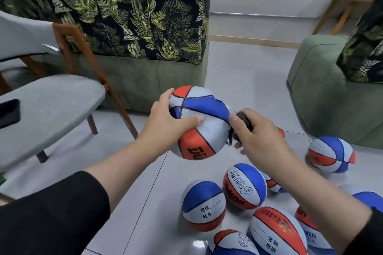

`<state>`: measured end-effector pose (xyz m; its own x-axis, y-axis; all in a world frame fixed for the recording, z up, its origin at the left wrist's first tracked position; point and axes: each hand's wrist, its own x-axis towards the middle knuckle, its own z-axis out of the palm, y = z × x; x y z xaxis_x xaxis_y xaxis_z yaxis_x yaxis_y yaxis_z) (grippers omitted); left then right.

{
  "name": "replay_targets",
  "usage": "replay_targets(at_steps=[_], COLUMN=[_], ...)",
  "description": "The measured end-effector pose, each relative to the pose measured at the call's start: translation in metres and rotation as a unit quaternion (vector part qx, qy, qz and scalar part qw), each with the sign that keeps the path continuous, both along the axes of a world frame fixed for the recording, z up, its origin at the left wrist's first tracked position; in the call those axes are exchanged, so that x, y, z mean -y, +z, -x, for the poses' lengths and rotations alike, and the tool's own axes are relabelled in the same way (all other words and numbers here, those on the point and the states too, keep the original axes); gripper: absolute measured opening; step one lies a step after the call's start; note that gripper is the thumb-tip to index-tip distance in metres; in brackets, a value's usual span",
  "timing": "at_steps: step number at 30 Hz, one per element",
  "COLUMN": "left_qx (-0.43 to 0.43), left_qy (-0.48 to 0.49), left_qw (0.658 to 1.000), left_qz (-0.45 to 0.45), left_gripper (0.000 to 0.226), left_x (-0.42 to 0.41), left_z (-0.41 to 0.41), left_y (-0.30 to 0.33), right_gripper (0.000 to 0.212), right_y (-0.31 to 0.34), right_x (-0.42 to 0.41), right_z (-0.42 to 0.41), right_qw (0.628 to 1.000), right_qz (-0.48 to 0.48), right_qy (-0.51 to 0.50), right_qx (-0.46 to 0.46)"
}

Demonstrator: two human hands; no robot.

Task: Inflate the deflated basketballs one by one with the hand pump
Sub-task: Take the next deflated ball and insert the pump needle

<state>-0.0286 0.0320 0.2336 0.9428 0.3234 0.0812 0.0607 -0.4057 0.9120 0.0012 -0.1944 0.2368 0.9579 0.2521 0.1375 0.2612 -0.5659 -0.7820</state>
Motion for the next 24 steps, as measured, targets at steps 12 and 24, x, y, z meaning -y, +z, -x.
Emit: replay_targets(at_steps=[12,24], left_qx=[-0.046,0.012], left_qy=[-0.138,-0.096], left_qw=[0.989,0.992], left_qz=[0.026,0.084], left_gripper=[0.115,0.049], left_x=[-0.003,-0.007], left_z=[0.016,0.012], left_y=[0.011,0.010], right_gripper=[0.037,0.036], right_y=[0.003,0.000], right_x=[0.008,0.001], right_z=[-0.015,-0.020], right_qw=[0.996,0.995], right_qz=[-0.039,-0.063], right_qy=[-0.072,-0.068], right_qx=[0.020,-0.019])
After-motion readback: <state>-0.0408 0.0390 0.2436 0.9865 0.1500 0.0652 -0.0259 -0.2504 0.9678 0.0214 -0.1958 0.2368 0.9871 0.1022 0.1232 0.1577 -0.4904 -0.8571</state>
